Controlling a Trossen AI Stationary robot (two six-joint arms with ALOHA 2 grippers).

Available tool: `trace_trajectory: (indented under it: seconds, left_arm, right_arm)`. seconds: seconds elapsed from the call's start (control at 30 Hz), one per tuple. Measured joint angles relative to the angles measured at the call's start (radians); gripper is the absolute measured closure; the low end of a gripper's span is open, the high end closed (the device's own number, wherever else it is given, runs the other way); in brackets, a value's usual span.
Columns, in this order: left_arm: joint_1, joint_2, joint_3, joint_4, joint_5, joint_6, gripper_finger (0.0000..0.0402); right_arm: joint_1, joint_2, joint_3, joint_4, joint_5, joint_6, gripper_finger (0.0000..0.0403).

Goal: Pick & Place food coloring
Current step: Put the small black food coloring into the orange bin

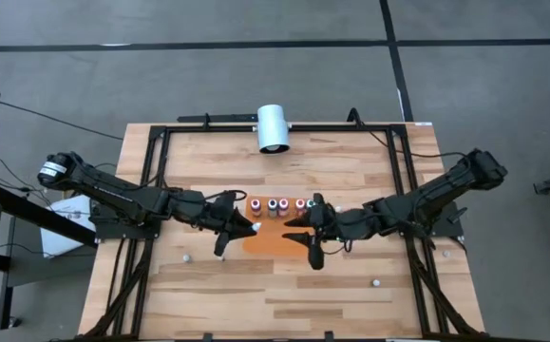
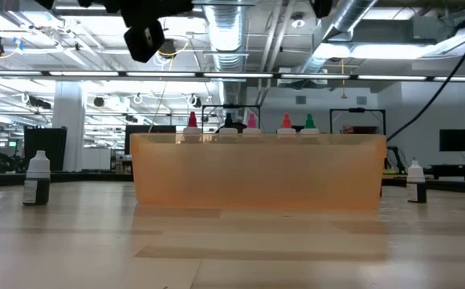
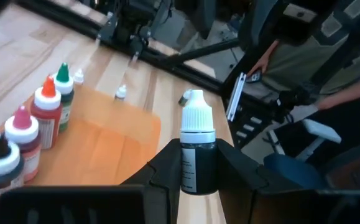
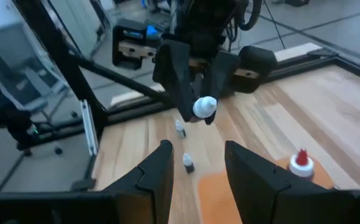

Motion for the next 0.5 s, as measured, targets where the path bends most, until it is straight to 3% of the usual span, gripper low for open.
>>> trace_trajectory:
  seconds: [0.2,0.5]
  left_arm:
    - [0.0,0.035,0.001,0.072,-0.012,0.007,0.0329]
    - [0.0,0.098,0.029,0.094,-0.004,0.019,0.0329]
  right_arm:
    - [-0.043,0.059,-0.008,0.102,-0.04,-0.001,0.0272]
    - [-0.079,0.101,-0.009,0.116,-0.061,0.0,0.0272]
